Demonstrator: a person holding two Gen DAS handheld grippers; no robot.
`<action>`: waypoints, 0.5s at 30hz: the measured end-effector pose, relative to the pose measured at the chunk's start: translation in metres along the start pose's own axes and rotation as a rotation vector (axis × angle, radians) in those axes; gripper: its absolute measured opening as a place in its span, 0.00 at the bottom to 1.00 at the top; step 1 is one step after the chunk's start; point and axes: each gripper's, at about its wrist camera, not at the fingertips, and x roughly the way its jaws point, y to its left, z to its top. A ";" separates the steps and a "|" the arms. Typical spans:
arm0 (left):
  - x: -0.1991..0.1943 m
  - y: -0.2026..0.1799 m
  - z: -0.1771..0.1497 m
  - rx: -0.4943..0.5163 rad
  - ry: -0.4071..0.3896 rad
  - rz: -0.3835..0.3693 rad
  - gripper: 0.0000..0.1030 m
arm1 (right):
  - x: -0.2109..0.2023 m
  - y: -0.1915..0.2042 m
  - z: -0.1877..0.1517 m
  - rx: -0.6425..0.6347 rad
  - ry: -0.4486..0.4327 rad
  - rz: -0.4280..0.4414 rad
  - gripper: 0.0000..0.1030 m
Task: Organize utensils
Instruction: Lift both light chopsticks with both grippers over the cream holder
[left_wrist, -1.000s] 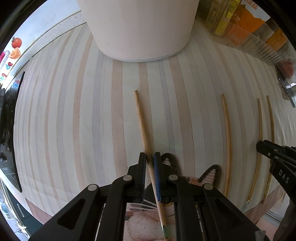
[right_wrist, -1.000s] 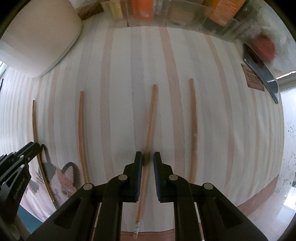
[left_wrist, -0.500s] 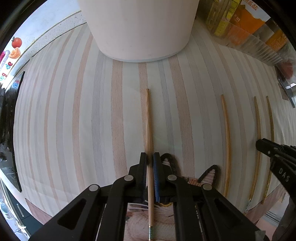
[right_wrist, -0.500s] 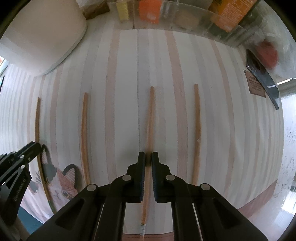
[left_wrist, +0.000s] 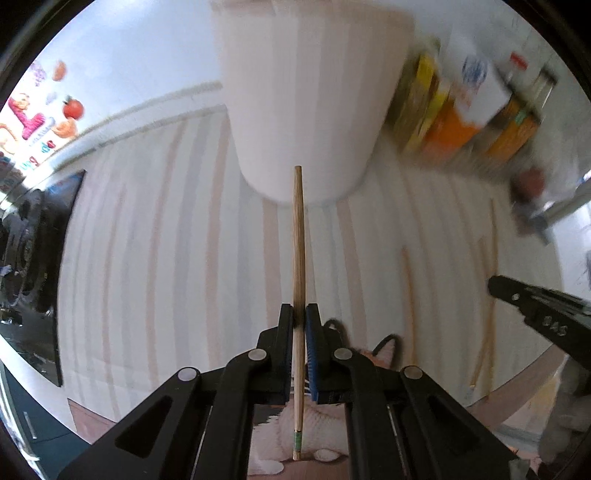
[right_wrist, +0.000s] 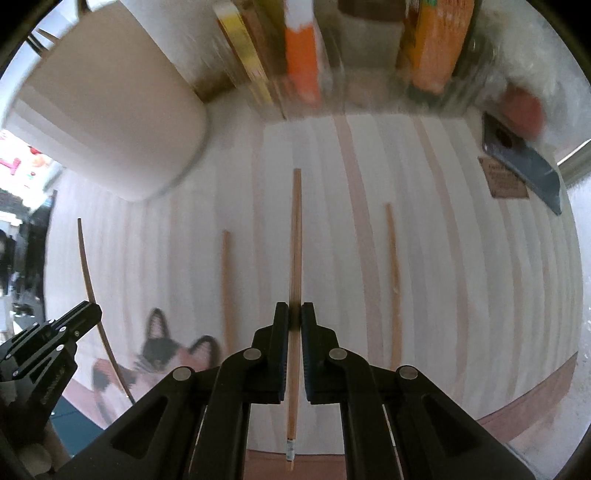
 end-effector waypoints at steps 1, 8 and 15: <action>-0.012 0.002 0.002 -0.007 -0.029 -0.004 0.04 | -0.010 0.003 0.001 -0.006 -0.022 0.013 0.07; -0.122 0.018 0.038 -0.056 -0.276 -0.080 0.04 | -0.081 0.027 0.019 -0.050 -0.188 0.098 0.07; -0.206 0.025 0.108 -0.084 -0.496 -0.136 0.04 | -0.186 0.068 0.077 -0.092 -0.436 0.227 0.07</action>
